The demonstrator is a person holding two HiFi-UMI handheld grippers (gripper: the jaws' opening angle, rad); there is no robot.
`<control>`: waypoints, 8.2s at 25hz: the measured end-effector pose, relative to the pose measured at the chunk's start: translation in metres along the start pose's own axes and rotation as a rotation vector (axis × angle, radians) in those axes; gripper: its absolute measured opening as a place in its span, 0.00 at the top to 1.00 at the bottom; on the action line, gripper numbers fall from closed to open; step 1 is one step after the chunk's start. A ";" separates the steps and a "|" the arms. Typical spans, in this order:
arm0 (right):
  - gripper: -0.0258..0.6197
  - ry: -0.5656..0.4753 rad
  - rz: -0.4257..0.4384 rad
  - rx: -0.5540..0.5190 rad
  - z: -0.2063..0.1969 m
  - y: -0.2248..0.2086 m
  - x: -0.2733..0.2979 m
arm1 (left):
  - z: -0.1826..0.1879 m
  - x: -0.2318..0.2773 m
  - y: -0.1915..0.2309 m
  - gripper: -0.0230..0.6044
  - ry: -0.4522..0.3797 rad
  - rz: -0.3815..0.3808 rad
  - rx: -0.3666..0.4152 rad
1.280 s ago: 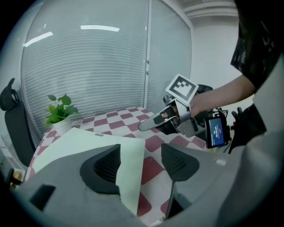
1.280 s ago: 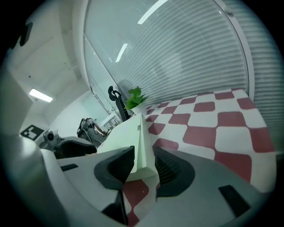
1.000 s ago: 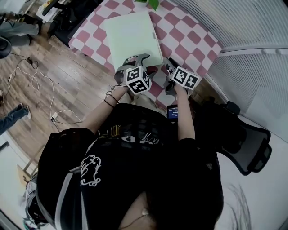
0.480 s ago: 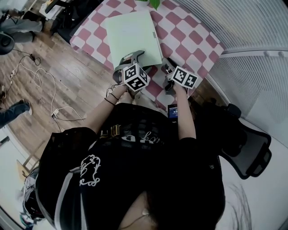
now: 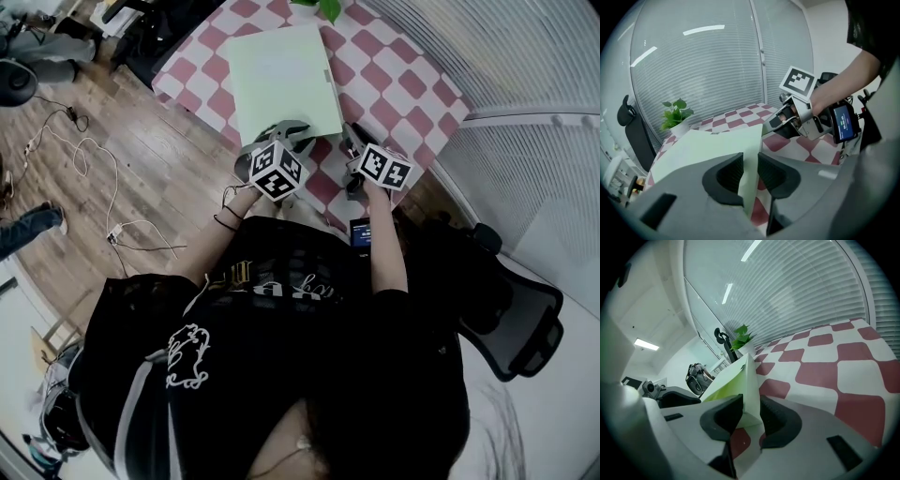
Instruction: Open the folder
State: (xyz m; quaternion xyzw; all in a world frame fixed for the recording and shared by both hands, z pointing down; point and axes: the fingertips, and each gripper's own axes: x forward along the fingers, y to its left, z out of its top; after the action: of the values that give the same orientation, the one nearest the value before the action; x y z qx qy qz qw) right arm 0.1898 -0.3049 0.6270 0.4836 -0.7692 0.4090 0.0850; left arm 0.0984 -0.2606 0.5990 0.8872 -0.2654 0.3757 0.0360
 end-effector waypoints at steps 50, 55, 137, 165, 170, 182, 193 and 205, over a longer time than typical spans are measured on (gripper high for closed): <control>0.90 0.021 -0.220 -0.218 -0.006 0.025 -0.002 | -0.112 -0.245 0.090 0.87 -0.483 0.352 -0.724; 0.91 0.020 -0.226 -0.190 -0.012 0.027 -0.004 | -0.171 -0.245 0.106 0.87 -0.421 0.420 -0.902; 0.91 -0.222 0.116 -0.357 -0.064 0.230 -0.182 | -0.020 -0.233 -0.050 0.57 -0.630 -0.127 -0.526; 0.91 -0.191 0.281 -0.421 -0.174 0.249 -0.296 | -0.016 -0.305 -0.220 0.57 -0.571 0.023 -0.438; 0.91 -0.195 0.271 -0.416 -0.181 0.267 -0.292 | -0.026 -0.324 -0.224 0.57 -0.569 0.020 -0.416; 0.91 -0.184 0.239 -0.422 -0.239 0.336 -0.289 | -0.087 -0.383 -0.239 0.57 -0.549 0.000 -0.385; 0.91 -0.167 0.212 -0.452 -0.271 0.373 -0.288 | -0.117 -0.415 -0.244 0.57 -0.568 -0.030 -0.384; 0.91 -0.158 0.205 -0.484 -0.279 0.387 -0.284 | -0.129 -0.426 -0.243 0.57 -0.568 -0.028 -0.387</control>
State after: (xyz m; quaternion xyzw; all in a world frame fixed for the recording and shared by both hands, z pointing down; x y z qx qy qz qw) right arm -0.0518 0.1620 0.4473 0.3992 -0.8938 0.1808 0.0957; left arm -0.1099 0.1704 0.4322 0.9367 -0.3189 0.0557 0.1335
